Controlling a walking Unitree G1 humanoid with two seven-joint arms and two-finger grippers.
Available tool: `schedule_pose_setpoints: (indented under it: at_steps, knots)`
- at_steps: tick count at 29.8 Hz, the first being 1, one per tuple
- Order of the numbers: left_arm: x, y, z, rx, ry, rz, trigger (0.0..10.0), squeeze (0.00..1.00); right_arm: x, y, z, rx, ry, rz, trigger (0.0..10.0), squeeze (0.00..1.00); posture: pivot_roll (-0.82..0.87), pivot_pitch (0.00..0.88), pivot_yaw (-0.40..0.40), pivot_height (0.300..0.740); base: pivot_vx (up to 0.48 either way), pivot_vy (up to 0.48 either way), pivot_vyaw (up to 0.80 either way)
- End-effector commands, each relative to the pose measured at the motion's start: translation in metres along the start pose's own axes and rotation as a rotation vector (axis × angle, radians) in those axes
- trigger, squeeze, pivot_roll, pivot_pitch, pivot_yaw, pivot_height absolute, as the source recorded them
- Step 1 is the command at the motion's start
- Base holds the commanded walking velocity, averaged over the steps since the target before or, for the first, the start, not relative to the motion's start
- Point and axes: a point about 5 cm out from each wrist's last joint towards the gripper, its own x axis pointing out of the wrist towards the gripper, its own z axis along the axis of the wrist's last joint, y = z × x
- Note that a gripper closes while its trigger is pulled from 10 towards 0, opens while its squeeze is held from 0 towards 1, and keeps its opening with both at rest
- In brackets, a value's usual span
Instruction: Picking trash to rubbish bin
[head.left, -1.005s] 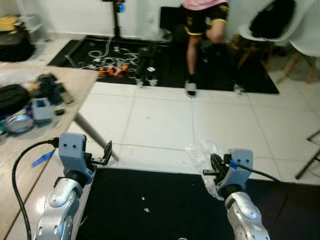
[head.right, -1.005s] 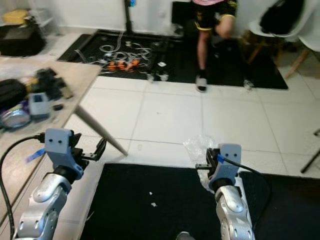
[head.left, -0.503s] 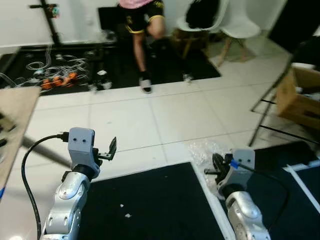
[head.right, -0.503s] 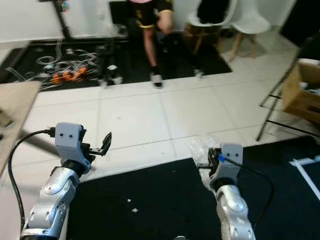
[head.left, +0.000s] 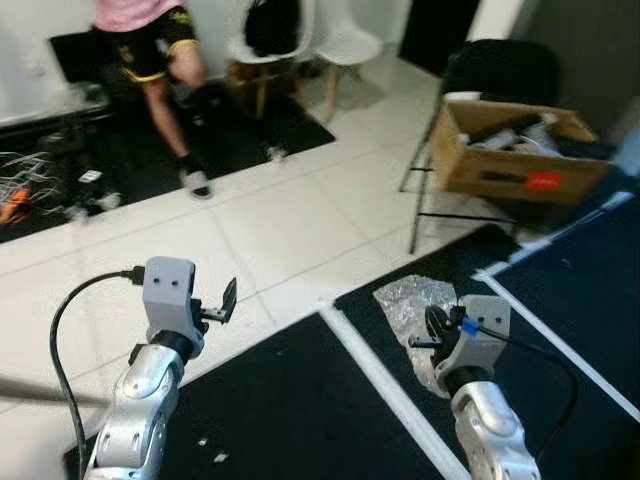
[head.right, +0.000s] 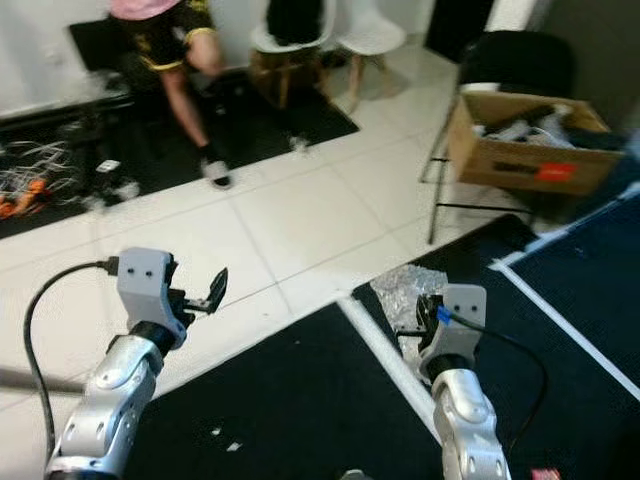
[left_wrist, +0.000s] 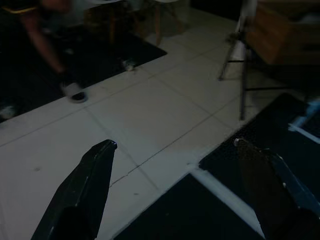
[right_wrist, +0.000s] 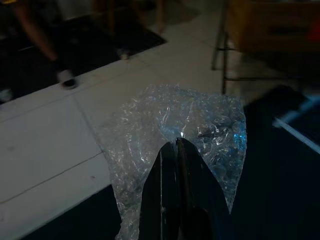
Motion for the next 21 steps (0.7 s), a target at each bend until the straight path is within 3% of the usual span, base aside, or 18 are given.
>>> schedule_pose_setpoints:
  at_steps: [1, 21]
  knots:
    - [-0.0020, -0.0018, -0.0051, 0.007, 0.025, -0.002, 10.0, 0.00, -0.0021, -0.0005, -0.0070, 0.011, 0.031, 0.002, 10.0, 0.00, 0.02, 0.133, 0.025, 0.740, 0.000, 0.000, -0.80]
    - [0.0015, -0.0002, -0.0055, -0.015, 0.033, 0.006, 10.0, 0.00, 0.0016, 0.0007, -0.0078, 0.026, 0.027, 0.001, 10.0, 0.00, 0.02, 0.104, 0.029, 0.740, 0.000, 0.000, -0.80]
